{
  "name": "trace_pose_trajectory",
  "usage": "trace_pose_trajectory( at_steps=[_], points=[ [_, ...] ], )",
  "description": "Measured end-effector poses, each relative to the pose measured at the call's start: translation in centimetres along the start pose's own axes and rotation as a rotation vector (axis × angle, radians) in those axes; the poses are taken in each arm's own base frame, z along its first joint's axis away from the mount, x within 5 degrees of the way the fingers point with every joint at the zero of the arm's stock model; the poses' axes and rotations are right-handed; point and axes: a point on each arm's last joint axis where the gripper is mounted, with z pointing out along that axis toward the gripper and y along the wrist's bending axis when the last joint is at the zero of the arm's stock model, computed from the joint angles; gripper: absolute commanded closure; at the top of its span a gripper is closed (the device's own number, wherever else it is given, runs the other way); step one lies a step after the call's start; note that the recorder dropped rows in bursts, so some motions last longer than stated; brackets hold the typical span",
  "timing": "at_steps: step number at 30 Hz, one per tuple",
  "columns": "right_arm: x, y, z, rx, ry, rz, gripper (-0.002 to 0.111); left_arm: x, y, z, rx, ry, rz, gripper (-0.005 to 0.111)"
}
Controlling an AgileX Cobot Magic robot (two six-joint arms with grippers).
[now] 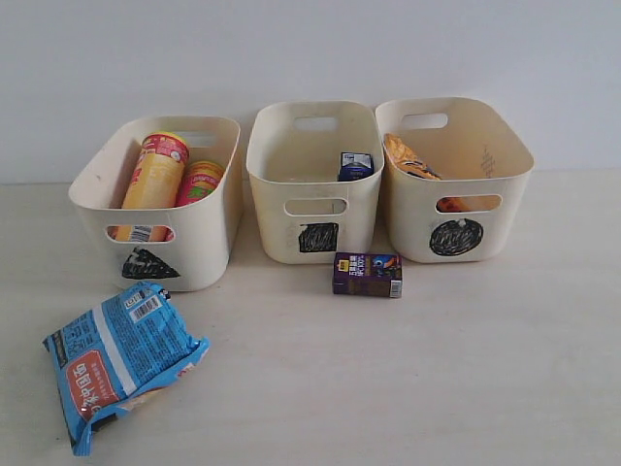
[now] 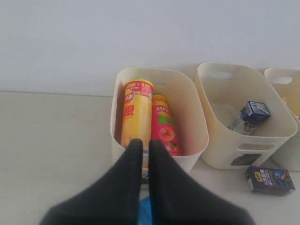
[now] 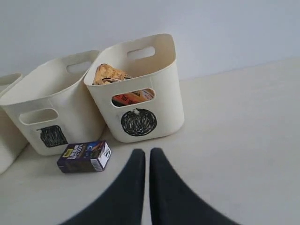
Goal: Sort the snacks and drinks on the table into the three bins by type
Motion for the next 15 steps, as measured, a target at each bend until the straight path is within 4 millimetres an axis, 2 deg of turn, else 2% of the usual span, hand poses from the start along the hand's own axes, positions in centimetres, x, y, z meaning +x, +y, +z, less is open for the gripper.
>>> trace_pose_trajectory(
  at_steps=[6,11,15],
  points=[
    [-0.1,0.1,0.0,-0.009,-0.012,0.139,0.107,4.6,0.8,-1.9,-0.005,0.029,-0.013,0.102],
    [-0.5,0.2,0.0,-0.016,-0.012,0.209,0.107,8.6,1.4,-1.6,-0.02,0.112,-0.057,0.102],
    [-2.5,1.2,0.5,-0.066,-0.017,0.175,0.107,11.2,1.7,-0.8,-0.037,0.182,-0.113,0.102]
  ],
)
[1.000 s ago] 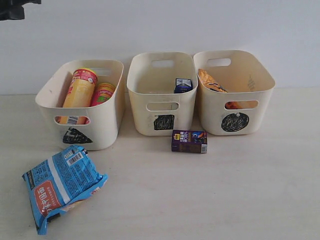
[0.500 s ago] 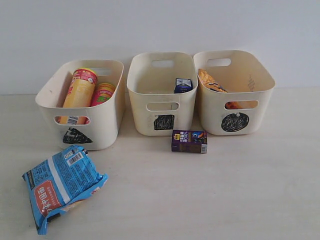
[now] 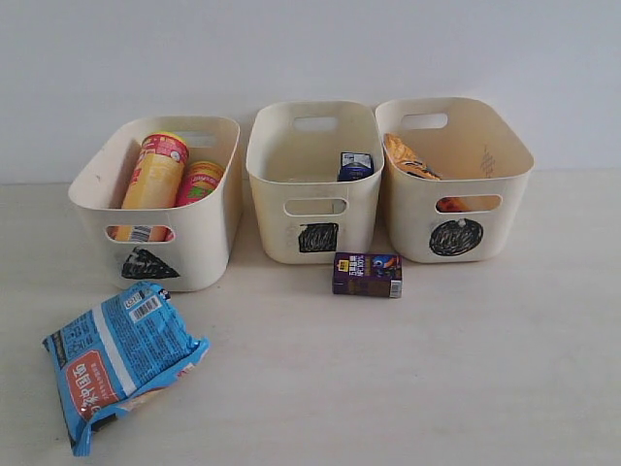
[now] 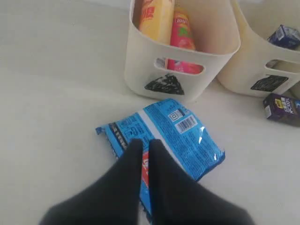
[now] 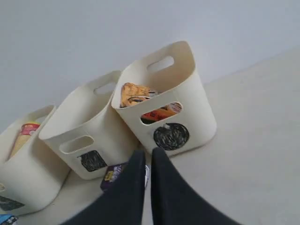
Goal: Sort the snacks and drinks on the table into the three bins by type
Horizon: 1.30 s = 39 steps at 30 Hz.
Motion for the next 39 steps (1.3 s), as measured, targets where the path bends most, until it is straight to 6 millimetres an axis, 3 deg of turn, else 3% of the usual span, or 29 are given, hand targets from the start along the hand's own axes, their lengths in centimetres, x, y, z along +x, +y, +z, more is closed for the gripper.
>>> trace_pose_trajectory(
  at_steps=[3,7,8,12,16,17,19,20,22,28,31,34,39],
  points=[
    [-2.1,1.6,1.4,-0.068,0.045,-0.038,0.107,1.4,0.3,0.9,0.006,0.0,-0.053,0.102],
    [-2.9,4.8,5.8,-0.324,0.367,-0.017,0.107,1.8,0.3,2.3,0.005,0.02,-0.109,0.102],
    [-2.2,5.6,7.6,-0.439,0.554,0.008,0.107,1.9,0.3,2.7,0.002,0.038,-0.12,0.102],
    [0.2,5.8,11.5,-0.63,0.881,0.165,0.107,1.7,0.0,3.3,0.022,0.031,-0.162,0.102],
    [4.1,7.3,14.7,-0.713,1.014,0.264,0.106,1.5,-0.1,3.3,0.038,0.004,-0.177,0.102],
    [5.1,8.0,15.4,-0.724,1.033,0.277,0.098,1.4,-0.1,3.1,0.042,-0.006,-0.177,0.102],
    [7.6,10.3,17.3,-0.726,1.067,0.3,0.069,1.1,-0.1,1.8,0.065,-0.066,-0.179,0.102],
    [8.4,11.3,18.0,-0.735,1.085,0.306,0.043,1.0,-0.1,1.1,0.078,-0.1,-0.18,0.102],
    [10.2,12.8,20.0,-0.733,1.117,0.343,0.03,0.7,-0.1,-0.9,0.116,-0.2,-0.179,0.102],
    [13.9,14.3,24.3,-0.672,1.154,0.401,0.03,1.7,0.5,-7.8,0.205,-0.525,-0.084,0.102],
    [15.0,14.2,25.8,-0.628,1.152,0.412,0.03,2.9,0.9,-9.9,0.22,-0.615,-0.054,0.102],
    [16.0,13.9,26.9,-0.576,1.147,0.409,0.03,3.9,1.3,-9.9,0.202,-0.599,-0.037,0.102],
    [17.3,14.3,27.9,-0.548,1.152,0.403,0.03,5.2,1.6,-8.2,0.172,-0.51,-0.029,0.102]
  ],
)
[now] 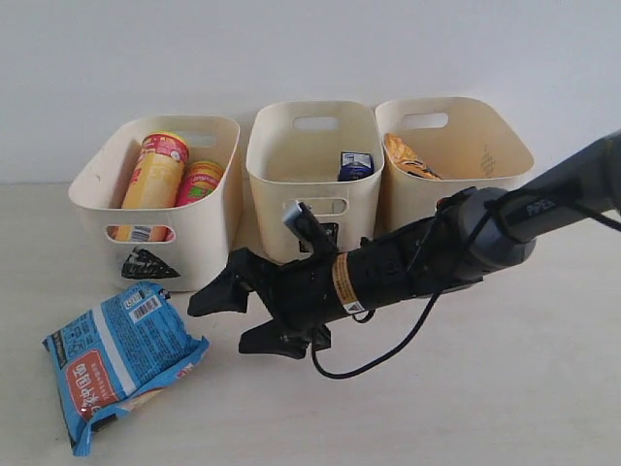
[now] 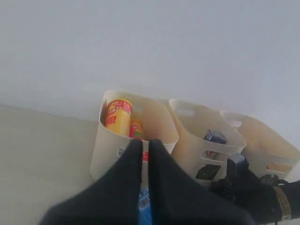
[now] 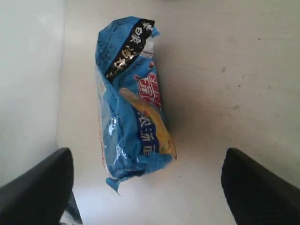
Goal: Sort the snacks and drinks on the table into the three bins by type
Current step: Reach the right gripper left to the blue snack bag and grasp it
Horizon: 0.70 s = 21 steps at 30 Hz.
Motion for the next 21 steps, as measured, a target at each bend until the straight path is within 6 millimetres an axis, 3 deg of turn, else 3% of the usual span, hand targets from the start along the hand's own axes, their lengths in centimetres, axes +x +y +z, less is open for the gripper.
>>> trace_pose_trajectory(
  at_steps=[12,21],
  points=[
    [0.2,0.0,3.8,0.02,0.018,-0.035,0.03,5.1,1.3,2.4,0.016,-0.022,0.017,0.102],
    [0.4,0.6,6.1,-0.007,0.034,-0.059,0.03,6.1,1.6,2.7,0.02,-0.03,0.051,0.102]
  ],
)
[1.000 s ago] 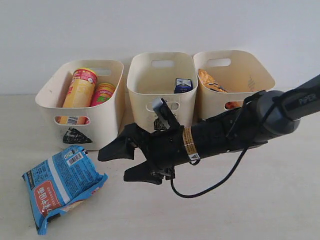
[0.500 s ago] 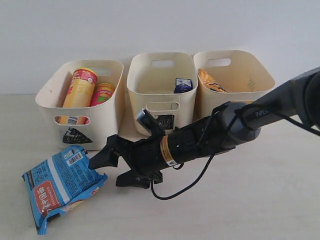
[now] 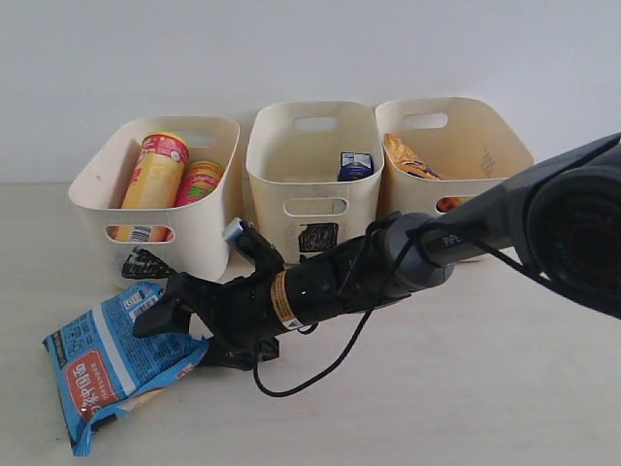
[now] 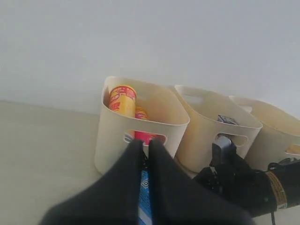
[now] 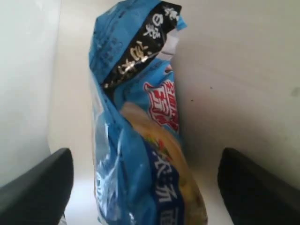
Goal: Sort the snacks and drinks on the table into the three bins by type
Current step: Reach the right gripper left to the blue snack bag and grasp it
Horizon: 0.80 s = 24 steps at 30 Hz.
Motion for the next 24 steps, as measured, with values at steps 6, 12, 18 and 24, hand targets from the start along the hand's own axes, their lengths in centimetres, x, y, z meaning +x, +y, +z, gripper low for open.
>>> trace_pose_trajectory(
  at_steps=[6,12,18,24],
  points=[
    [-0.3,0.1,0.9,-0.013,-0.002,-0.011,0.031,0.0,0.0,0.0,0.001,-0.005,0.006,0.102],
    [0.0,0.5,1.5,-0.013,0.005,-0.024,0.045,0.0,0.0,0.0,0.001,-0.005,0.006,0.102],
    [0.4,0.5,1.5,-0.009,0.044,-0.064,0.07,0.0,0.0,0.0,0.001,-0.005,0.006,0.102],
    [0.8,0.7,1.5,-0.037,0.087,-0.085,0.108,0.0,0.0,0.0,0.002,-0.007,0.006,0.102]
  ],
)
